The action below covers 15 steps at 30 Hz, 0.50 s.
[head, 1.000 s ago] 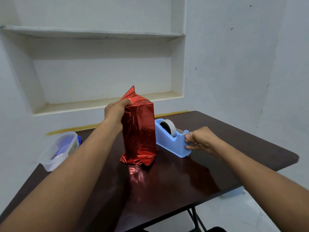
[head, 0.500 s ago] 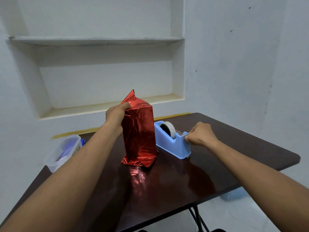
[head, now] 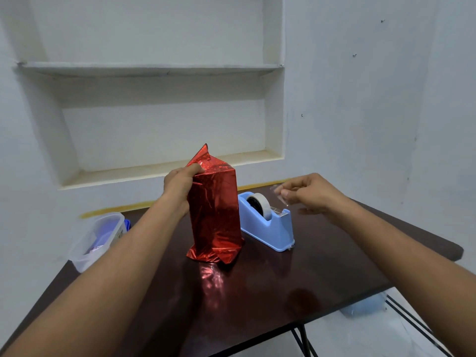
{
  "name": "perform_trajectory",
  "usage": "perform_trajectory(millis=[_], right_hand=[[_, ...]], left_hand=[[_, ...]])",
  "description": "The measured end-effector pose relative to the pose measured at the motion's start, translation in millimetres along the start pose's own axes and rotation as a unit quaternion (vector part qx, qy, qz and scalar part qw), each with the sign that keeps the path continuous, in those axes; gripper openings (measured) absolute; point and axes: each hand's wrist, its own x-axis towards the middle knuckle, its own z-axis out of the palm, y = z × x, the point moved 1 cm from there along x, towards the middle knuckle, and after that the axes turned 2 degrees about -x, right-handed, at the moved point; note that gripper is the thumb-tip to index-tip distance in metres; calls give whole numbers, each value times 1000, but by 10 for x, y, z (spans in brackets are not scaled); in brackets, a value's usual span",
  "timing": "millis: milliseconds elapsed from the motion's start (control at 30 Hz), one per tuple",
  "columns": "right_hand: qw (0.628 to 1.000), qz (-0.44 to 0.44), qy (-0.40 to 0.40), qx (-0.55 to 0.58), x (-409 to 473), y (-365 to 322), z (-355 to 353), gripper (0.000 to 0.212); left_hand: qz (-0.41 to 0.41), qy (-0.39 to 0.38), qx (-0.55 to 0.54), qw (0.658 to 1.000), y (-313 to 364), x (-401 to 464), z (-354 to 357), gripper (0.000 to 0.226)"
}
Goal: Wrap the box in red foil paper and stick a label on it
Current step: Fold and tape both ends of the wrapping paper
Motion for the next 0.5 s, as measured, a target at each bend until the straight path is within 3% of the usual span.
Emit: perform_trajectory(millis=[200,367,500], right_hand=[[993,-111,26,-16,142,-612,13,15],[983,-157,40,-89,313,-1061,39,46],[971,-182,58,-141,452,-1292,100,8]], left_hand=[[-1,-5,-7,1000,-22,30,-19,43],[6,-4,-8,1000,-34,33,-32,40],[7,-4,-3,1000,-45,65,-42,40]])
